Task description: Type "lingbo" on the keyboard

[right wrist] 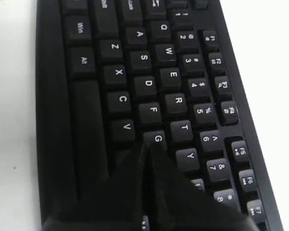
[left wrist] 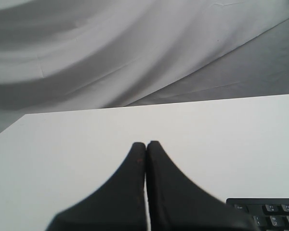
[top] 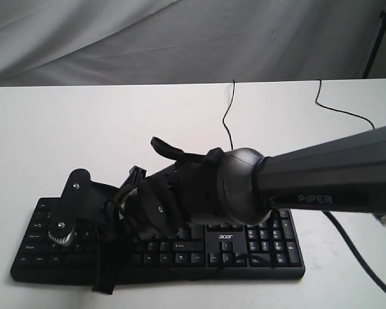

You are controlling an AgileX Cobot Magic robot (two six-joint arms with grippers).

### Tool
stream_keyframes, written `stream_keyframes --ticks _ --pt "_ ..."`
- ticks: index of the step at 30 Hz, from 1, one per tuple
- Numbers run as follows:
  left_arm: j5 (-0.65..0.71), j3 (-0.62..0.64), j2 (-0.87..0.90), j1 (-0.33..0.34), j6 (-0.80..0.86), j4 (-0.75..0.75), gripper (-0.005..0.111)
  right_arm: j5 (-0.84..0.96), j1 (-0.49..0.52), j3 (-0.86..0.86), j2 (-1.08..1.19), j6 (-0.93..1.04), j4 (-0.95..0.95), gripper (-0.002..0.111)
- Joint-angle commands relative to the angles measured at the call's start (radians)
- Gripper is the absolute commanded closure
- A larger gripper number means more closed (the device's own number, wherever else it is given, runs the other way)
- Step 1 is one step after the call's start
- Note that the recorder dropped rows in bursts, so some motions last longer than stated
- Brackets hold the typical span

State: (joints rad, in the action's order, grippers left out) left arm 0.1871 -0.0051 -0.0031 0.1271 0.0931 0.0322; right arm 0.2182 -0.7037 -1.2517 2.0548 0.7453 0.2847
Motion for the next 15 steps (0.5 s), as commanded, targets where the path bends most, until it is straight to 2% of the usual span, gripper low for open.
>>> stream_keyframes --ticks 1,15 --pt "-0.004 0.005 0.003 -0.004 -0.003 -0.001 0.106 -0.024 -0.006 0.009 -0.011 0.012 0.021 0.108" --pt "-0.004 0.005 0.003 -0.004 -0.003 -0.001 0.106 -0.074 -0.019 0.009 0.027 0.016 0.056 0.108"
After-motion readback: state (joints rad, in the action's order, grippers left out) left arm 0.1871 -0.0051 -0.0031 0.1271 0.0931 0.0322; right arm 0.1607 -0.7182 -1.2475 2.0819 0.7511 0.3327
